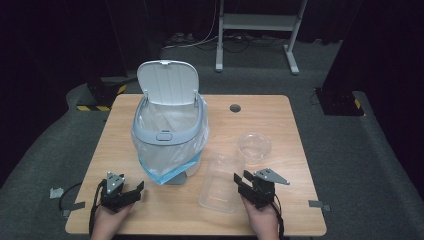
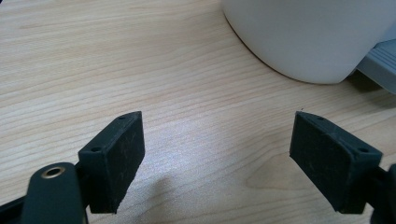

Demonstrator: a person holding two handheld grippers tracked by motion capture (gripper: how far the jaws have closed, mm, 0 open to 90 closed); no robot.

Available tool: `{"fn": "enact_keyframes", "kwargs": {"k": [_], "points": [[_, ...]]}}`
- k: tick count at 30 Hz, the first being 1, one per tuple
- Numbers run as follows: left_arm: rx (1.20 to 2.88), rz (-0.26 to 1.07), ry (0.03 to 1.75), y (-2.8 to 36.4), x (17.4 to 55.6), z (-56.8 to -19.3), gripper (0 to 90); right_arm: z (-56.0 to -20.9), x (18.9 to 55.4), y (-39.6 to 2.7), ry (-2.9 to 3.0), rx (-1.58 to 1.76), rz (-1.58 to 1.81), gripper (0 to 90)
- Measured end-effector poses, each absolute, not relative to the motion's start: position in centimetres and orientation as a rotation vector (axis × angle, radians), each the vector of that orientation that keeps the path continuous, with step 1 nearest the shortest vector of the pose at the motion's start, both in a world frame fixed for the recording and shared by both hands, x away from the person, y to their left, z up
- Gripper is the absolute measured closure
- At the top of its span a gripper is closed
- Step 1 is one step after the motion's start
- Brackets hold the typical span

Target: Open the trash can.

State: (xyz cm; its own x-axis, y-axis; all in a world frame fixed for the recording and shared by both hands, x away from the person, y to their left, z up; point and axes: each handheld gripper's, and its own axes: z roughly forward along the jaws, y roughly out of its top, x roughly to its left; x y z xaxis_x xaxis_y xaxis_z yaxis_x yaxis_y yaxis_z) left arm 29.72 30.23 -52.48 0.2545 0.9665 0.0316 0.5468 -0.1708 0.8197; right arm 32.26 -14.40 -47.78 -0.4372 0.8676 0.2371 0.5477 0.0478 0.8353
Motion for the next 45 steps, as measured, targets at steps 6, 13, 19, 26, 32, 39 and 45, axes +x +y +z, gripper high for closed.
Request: {"fn": "enact_keyframes", "kwargs": {"k": [6,13,19,26,32,39,45], "points": [[1.824,0.757,1.382,30.2,29.7,-52.5,18.3,-47.4,32.0,-14.7,1.945,1.399,1.338,58.7],[1.823,0.757,1.382,30.2,29.7,-52.5,18.4,-46.8,31.3,-14.8,1.874,1.327,1.318,62.2],[1.823,0.756,1.382,30.2,29.7,-52.5,18.6,-46.7,31.0,-14.8,1.842,1.305,1.307,64.0],[1.823,0.755,1.382,30.2,29.7,-52.5,18.8,-46.5,30.7,-14.8,1.810,1.281,1.301,66.2],[1.825,0.756,1.381,30.2,29.7,-52.5,18.9,-46.4,30.4,-14.7,1.793,1.245,1.292,68.1],[1.825,0.759,1.381,30.2,29.7,-52.5,19.1,-46.4,30.3,-14.6,1.782,1.231,1.282,69.0],[1.832,0.760,1.382,30.1,29.8,-52.5,19.6,-46.3,30.3,-14.7,1.771,1.224,1.287,70.5]]}}
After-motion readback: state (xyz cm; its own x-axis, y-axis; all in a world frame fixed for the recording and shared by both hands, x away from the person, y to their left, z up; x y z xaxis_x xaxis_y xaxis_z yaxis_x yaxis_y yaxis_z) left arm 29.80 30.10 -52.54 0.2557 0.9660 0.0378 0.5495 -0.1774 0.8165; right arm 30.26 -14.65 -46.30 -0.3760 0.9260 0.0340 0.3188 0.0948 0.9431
